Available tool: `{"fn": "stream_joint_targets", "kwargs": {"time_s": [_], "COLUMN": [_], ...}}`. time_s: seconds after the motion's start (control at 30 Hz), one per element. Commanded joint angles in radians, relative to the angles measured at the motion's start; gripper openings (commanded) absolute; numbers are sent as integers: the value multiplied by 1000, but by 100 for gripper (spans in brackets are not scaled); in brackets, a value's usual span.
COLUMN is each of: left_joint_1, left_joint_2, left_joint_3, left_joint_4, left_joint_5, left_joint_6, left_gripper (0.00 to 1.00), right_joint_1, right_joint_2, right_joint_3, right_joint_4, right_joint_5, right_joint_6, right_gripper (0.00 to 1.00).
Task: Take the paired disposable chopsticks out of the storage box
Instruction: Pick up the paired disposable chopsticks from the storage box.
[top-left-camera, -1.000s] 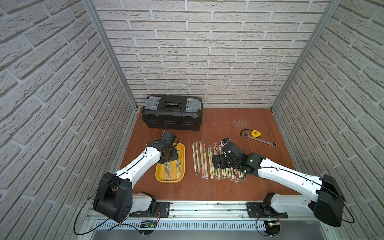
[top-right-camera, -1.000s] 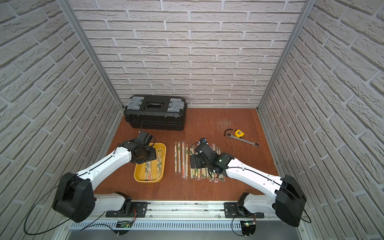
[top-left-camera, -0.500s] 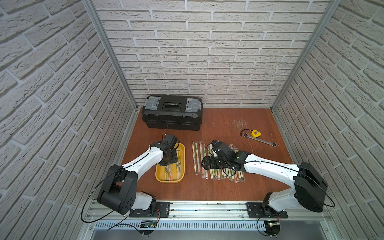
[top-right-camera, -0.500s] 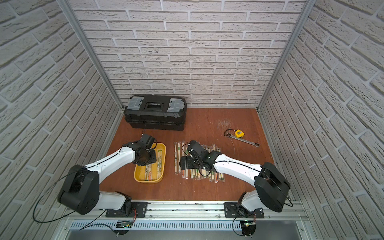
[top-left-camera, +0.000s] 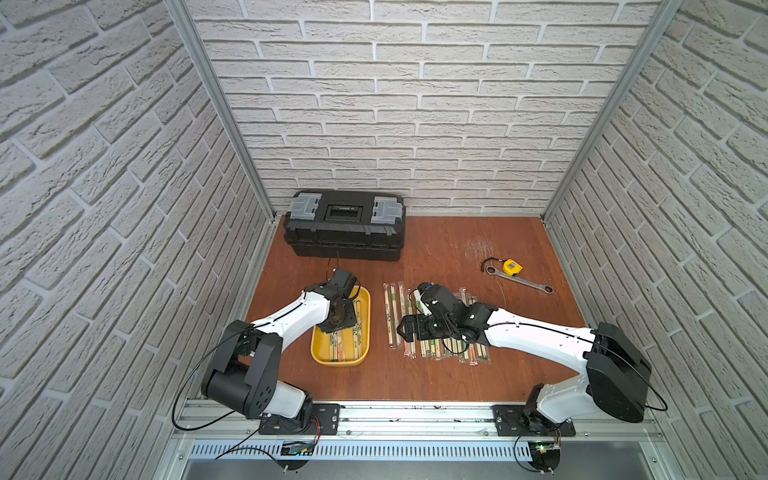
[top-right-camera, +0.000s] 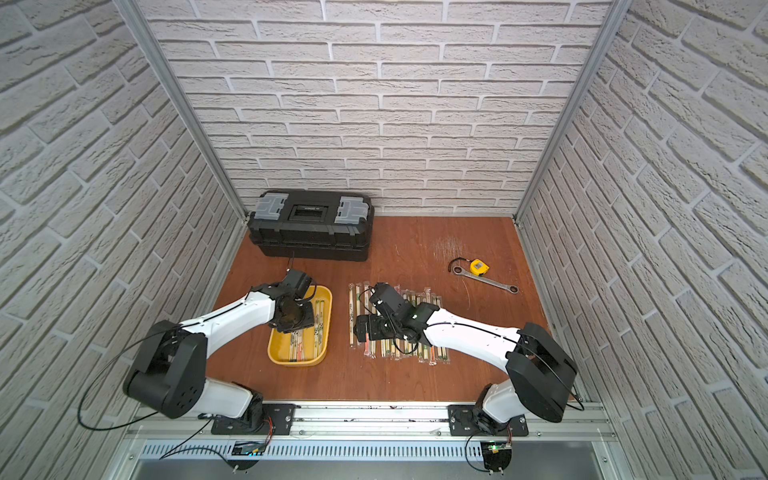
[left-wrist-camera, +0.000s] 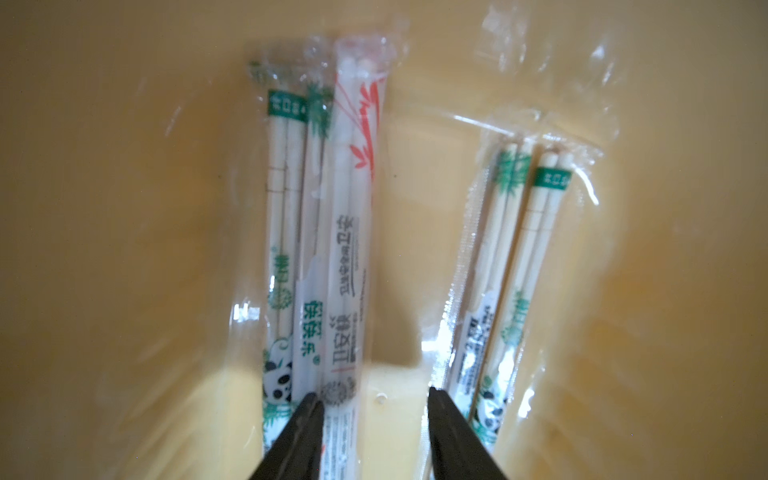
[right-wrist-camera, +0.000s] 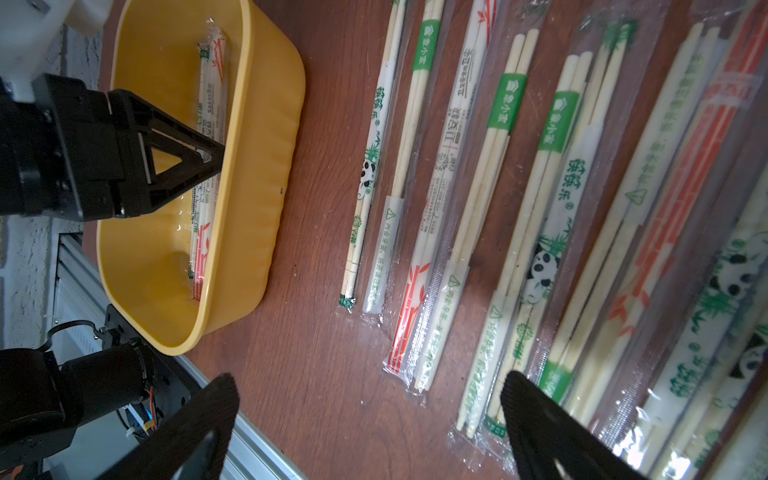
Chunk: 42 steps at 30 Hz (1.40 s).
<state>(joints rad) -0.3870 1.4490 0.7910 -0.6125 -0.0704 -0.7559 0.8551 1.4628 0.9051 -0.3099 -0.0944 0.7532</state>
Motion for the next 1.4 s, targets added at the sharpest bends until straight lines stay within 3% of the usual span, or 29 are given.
{"fn": "stream_joint_targets", "kwargs": {"time_s": [0.0, 0.37, 0.6, 0.83, 1.37], "left_joint_1": [4, 5, 3, 3, 4], "left_joint_2": [19, 60, 80, 43, -92], "left_joint_3": [-15, -9, 0, 20, 113], "left_joint_4": [20, 36, 35, 7, -117], "left_joint_5": [-11, -9, -9, -7, -24], "left_joint_6": [4, 13, 23, 34, 73], "left_gripper": [44, 37, 22, 13, 11], "right_joint_1": [5, 5, 5, 6, 5], "right_joint_2": [-5, -15, -23, -26, -23], "right_joint_3": [22, 17, 20, 19, 23], "right_joint_4": [15, 2, -11, -14, -15], "right_joint_5": [8, 24, 34, 40, 42], "right_joint_6": [4, 2, -1, -3, -6], "right_gripper": [100, 100, 100, 100, 100]}}
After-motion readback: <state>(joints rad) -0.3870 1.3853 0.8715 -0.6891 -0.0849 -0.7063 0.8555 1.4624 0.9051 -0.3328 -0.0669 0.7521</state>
